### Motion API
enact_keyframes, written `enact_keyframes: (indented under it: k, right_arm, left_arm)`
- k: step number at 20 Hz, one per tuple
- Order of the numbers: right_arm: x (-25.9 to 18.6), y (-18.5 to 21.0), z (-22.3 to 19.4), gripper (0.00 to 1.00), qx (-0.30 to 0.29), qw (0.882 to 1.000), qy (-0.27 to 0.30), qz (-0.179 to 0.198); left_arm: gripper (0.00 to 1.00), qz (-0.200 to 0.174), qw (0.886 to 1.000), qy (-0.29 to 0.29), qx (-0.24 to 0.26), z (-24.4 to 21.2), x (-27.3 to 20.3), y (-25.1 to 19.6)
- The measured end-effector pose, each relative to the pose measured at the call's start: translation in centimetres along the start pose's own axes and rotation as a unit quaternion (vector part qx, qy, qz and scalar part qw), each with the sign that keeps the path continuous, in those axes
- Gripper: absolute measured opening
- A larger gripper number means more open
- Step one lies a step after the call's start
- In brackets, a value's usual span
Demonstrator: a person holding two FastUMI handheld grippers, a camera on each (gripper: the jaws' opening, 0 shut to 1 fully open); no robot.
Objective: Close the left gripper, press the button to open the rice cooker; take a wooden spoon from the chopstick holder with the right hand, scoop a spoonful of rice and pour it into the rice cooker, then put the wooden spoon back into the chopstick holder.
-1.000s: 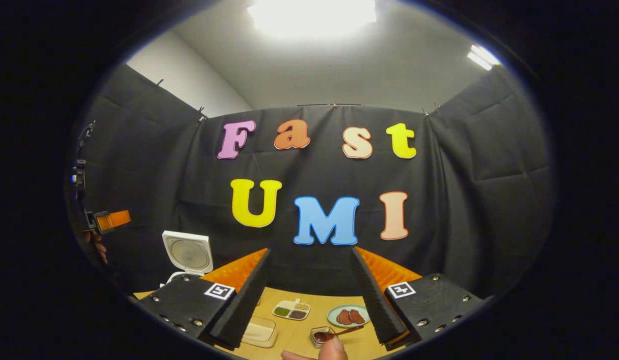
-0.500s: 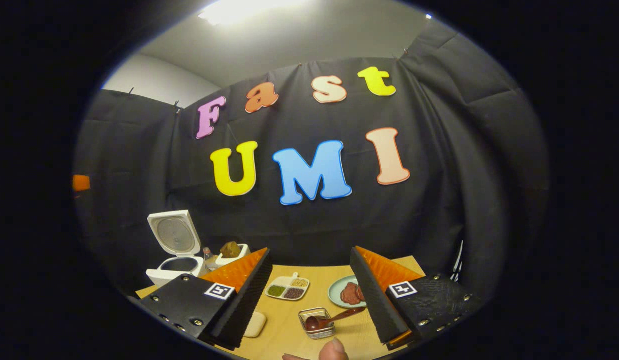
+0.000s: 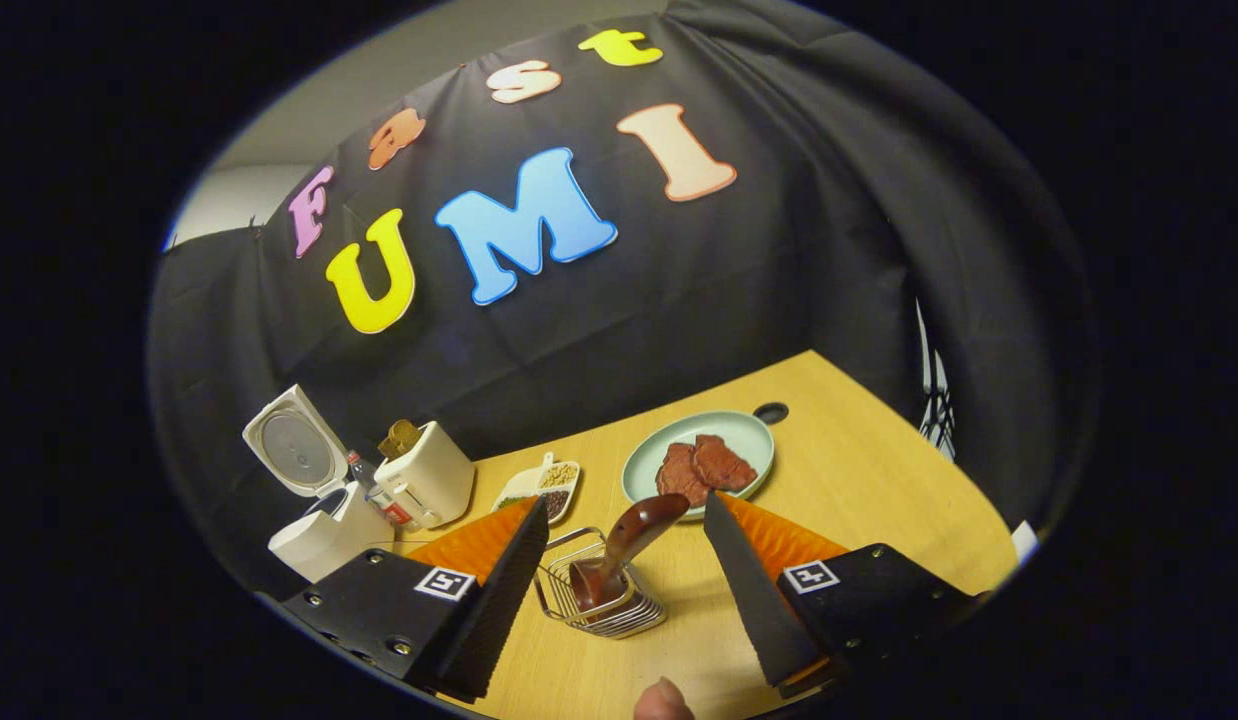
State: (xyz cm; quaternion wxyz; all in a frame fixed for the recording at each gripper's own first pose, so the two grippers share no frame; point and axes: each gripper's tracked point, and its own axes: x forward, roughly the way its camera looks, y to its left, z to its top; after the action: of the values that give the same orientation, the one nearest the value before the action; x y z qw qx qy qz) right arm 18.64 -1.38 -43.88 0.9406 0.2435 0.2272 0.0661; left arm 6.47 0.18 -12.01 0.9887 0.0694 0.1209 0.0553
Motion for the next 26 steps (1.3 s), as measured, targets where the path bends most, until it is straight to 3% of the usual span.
enact_keyframes:
  k: [2, 3, 4, 5, 6, 7, 9, 13, 19, 26]
  right_arm:
    - [1.6, -0.5, -0.6, 0.89, 0.009, 1.000, 0.011, -0.017]
    - [2.2, -1.1, -1.0, 0.75, 0.018, 0.999, 0.021, -0.037]
    - [2.7, -1.0, -1.1, 0.55, 0.027, 0.998, 0.030, -0.040]
    - [3.1, -0.4, -1.6, 0.42, 0.038, 0.998, 0.040, -0.031]
    - [3.6, 0.0, -2.1, 0.41, 0.046, 0.997, 0.048, -0.026]
    - [3.6, 0.4, -2.2, 0.29, 0.056, 0.996, 0.061, -0.022]
    - [3.7, 1.4, -2.4, 0.24, 0.070, 0.995, 0.070, 0.002]
    - [2.6, 1.1, -2.0, 0.17, 0.075, 0.994, 0.076, -0.003]
    - [0.6, 2.7, 0.1, 0.17, 0.052, 0.996, 0.068, 0.013]
    - [-4.1, 6.8, 6.4, 0.16, 0.005, 1.000, 0.029, 0.010]
  left_arm:
    - [0.82, -0.002, 1.000, 0.007, 0.005, -0.4, 0.1, -0.1]
    - [0.84, -0.002, 1.000, 0.012, 0.007, -0.8, 0.0, -0.1]
    - [0.85, -0.001, 1.000, 0.015, 0.007, -1.0, 0.0, 0.0]
    - [0.85, -0.001, 1.000, 0.020, 0.008, -1.2, 0.0, 0.0]
    - [0.84, -0.001, 1.000, 0.025, 0.010, -1.7, 0.1, 0.0]
    - [0.83, -0.001, 1.000, 0.030, 0.011, -2.1, 0.2, 0.0]
    - [0.82, -0.004, 0.999, 0.034, 0.012, -2.3, 0.3, -0.3]
    - [0.85, -0.013, 0.999, 0.035, 0.019, -2.3, 0.2, -1.1]
    - [0.82, -0.015, 1.000, 0.018, 0.003, -1.2, -0.4, 0.1]
    - [0.82, -0.021, 0.999, -0.016, -0.034, -0.8, -1.6, 5.4]
